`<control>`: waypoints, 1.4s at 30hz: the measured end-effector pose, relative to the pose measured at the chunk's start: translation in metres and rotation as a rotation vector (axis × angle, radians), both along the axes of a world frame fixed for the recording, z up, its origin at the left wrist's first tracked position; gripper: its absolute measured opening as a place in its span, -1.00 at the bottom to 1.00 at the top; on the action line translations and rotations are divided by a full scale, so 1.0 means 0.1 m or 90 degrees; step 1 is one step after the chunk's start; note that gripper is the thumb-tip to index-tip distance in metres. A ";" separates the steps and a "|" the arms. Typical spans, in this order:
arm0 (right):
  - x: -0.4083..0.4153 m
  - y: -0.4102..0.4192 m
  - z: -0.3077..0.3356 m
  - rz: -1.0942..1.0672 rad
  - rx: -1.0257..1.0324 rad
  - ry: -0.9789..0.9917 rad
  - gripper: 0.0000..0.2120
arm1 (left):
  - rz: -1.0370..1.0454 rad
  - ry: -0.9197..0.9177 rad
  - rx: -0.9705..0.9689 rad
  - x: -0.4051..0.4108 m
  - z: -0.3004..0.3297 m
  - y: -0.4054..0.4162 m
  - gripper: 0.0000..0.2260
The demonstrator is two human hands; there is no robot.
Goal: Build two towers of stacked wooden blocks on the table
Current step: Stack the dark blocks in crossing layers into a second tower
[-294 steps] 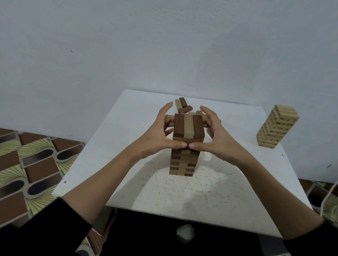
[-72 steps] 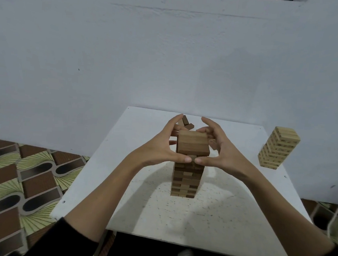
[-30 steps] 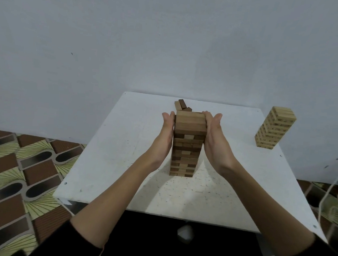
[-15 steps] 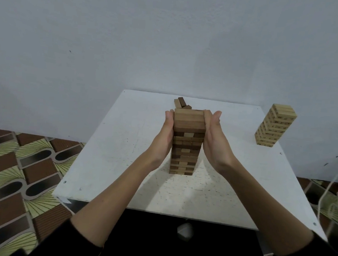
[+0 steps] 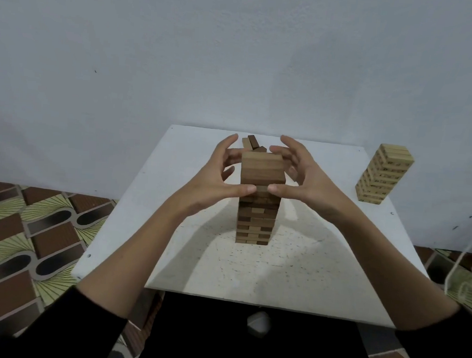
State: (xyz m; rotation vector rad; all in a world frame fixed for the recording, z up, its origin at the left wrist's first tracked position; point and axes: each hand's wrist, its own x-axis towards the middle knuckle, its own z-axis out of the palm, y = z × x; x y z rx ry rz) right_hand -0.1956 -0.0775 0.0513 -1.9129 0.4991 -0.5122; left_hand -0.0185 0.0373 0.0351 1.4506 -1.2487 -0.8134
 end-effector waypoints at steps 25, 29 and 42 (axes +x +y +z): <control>0.05 -0.07 -0.05 0.012 -0.012 0.041 -0.07 | 0.007 -0.017 0.009 0.02 -0.04 -0.02 -0.05; 0.06 -0.09 -0.07 0.013 -0.012 0.039 -0.07 | 0.015 -0.025 0.005 0.02 -0.05 -0.02 -0.04; 0.08 -0.10 -0.06 0.010 -0.017 0.011 0.04 | 0.018 0.006 -0.017 0.00 -0.01 -0.03 -0.04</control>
